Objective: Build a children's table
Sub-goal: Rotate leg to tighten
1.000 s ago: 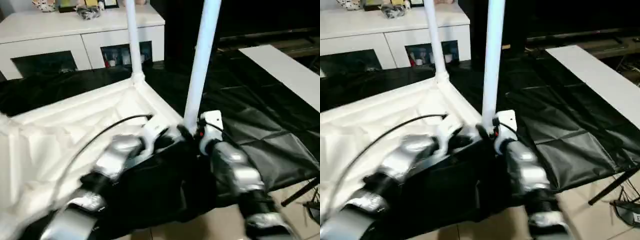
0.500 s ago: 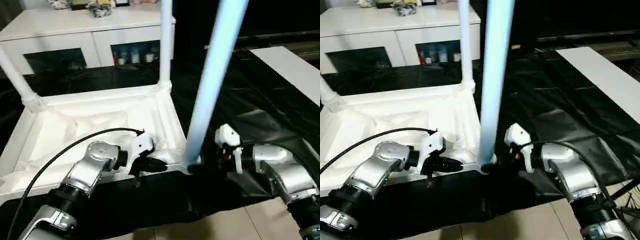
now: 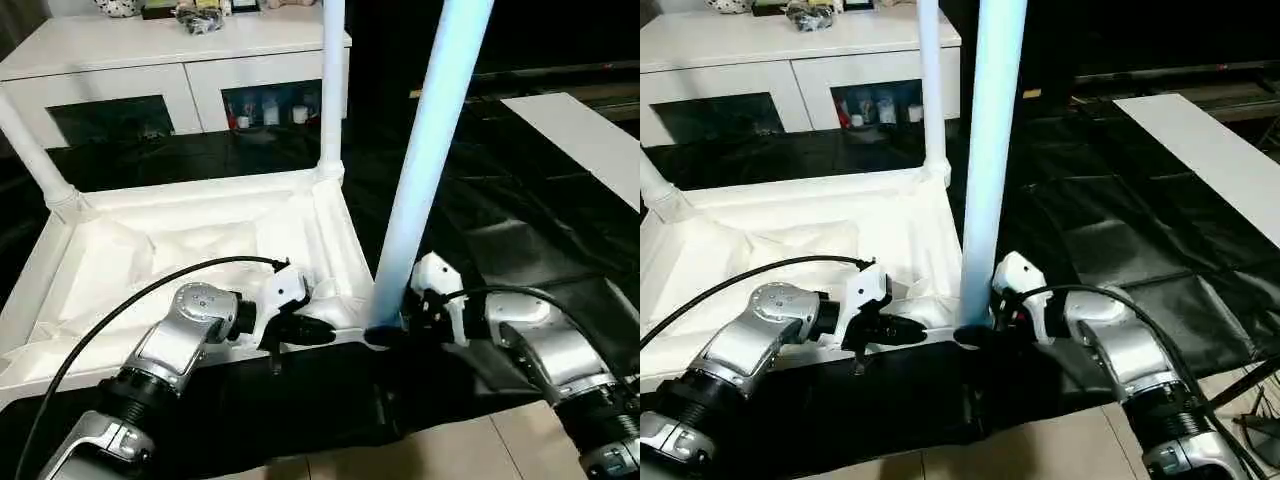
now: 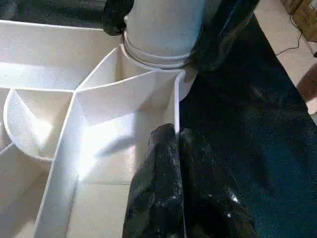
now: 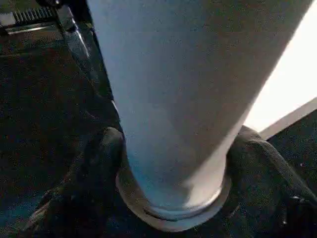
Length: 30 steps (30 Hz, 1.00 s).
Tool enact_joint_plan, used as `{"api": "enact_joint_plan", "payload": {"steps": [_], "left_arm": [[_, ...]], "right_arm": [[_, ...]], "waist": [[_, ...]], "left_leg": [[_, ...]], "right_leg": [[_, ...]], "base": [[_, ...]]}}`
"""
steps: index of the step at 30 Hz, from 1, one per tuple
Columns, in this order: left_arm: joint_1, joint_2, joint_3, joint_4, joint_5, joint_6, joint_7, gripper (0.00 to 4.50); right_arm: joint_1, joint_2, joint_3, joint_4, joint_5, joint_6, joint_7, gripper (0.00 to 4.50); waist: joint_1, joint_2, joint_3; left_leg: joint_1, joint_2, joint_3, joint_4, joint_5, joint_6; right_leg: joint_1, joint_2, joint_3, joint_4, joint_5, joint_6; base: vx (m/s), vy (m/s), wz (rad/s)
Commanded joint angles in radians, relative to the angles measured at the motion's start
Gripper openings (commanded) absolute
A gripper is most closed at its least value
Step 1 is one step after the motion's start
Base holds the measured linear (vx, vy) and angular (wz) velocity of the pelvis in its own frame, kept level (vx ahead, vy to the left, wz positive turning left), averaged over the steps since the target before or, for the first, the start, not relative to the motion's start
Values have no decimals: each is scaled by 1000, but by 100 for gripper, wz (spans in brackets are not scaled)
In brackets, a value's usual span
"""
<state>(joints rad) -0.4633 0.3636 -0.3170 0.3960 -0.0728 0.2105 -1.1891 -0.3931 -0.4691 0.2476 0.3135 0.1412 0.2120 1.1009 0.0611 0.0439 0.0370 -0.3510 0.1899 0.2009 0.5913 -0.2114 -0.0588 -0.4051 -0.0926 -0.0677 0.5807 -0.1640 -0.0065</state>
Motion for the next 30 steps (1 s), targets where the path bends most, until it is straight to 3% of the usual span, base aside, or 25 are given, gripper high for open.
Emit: {"api": "enact_joint_plan", "payload": {"steps": [1,7,12,14,18,21,23,24,26,30], "left_arm": [[10,6,-15,-5,3,8,-7,0],[10,7,-15,-3,5,8,-5,0],[6,-4,-8,6,5,12,17,0],[0,-21,-2,23,9,16,48,0],[-43,-95,23,124,44,17,204,0],[-132,-214,85,293,61,6,466,0],[-146,-232,98,316,59,3,509,0],[-179,-270,119,376,66,-21,608,0],[-202,-296,121,420,83,-50,666,0],[-216,-318,109,445,98,-93,648,0]], "right_arm": [[-9,1,20,12,-27,-15,1,302],[-19,-2,23,33,-34,-26,-6,272],[-15,43,-15,39,1,-12,-45,268],[-16,93,-51,60,16,-19,-119,267],[-17,223,-116,109,33,14,-327,266],[-21,371,-185,167,9,55,-637,266],[-26,390,-199,181,4,60,-687,266],[-42,437,-240,224,1,61,-806,266],[-59,469,-270,258,-1,52,-892,266],[-67,481,-273,262,-23,36,-930,265]], "waist": [[1,-14,-57],[1,-14,-58],[0,-14,-56],[-7,-15,-53],[-18,-19,-50],[-22,-20,-48],[-25,-20,-49],[-23,-13,-51],[-28,-15,-51],[-26,-15,-52]], "left_leg": [[1,41,-17,-67,-139,78],[1,41,-17,-66,-133,82],[1,41,-17,-67,-156,76],[-1,39,-18,-70,-180,61],[4,34,-22,-75,-213,23],[5,32,-23,-77,-231,4],[11,31,-26,-79,-262,-8],[9,30,-27,-80,-257,-3],[9,28,-26,-80,-260,-1],[2,27,-26,-80,-242,34]], "right_leg": [[52,-53,40,-47,-169,-257],[52,-51,40,-45,-157,-260],[51,-51,40,-48,-187,-255],[50,-53,40,-54,-238,-242],[45,-52,40,-68,-340,-200],[42,-50,41,-73,-363,-182],[39,-53,39,-78,-408,-166],[40,-54,40,-79,-396,-163],[38,-52,40,-82,-379,-163],[45,-52,39,-80,-340,-167]], "base": [[0,0,0],[0,0,0],[0,0,0],[0,0,0],[0,0,0],[0,0,0],[0,0,0],[0,0,0],[0,0,0],[0,0,0]]}}
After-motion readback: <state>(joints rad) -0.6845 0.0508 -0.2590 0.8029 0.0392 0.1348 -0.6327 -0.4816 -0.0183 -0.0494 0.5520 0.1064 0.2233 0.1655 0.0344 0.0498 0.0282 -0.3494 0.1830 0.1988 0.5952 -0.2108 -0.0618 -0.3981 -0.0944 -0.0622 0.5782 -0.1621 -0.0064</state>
